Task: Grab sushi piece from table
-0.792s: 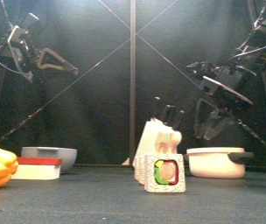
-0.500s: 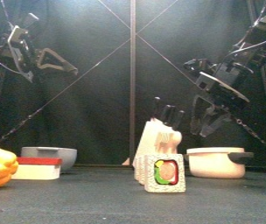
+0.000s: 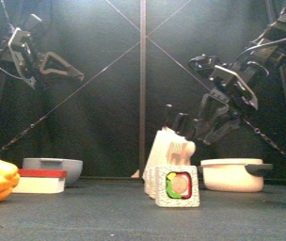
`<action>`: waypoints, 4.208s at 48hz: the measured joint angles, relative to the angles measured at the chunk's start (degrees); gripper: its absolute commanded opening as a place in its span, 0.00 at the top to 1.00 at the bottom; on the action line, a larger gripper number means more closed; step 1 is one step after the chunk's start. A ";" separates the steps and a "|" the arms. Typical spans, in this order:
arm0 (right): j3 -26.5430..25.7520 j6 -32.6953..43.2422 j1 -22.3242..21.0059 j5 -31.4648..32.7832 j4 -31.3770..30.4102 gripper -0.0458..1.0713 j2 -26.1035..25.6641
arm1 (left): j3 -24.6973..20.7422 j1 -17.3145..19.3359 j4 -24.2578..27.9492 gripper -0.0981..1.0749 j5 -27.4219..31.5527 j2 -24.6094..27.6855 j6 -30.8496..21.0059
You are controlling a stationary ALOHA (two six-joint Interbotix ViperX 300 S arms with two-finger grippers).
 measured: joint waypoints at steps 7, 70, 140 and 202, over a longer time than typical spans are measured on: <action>-1.76 -3.34 0.18 -3.87 -2.11 0.24 2.90 | 0.00 -0.09 0.00 0.62 0.00 0.00 0.00; -13.36 -18.19 -1.41 -8.96 -0.62 0.24 18.19 | 0.18 0.00 0.00 0.62 -0.09 0.00 0.00; -21.09 -18.02 -2.64 4.04 22.15 0.06 19.78 | 0.09 0.00 0.00 0.62 0.00 0.00 0.00; -22.24 -18.72 -2.46 3.96 26.98 0.07 24.61 | 0.09 0.00 0.09 0.62 0.00 0.00 0.00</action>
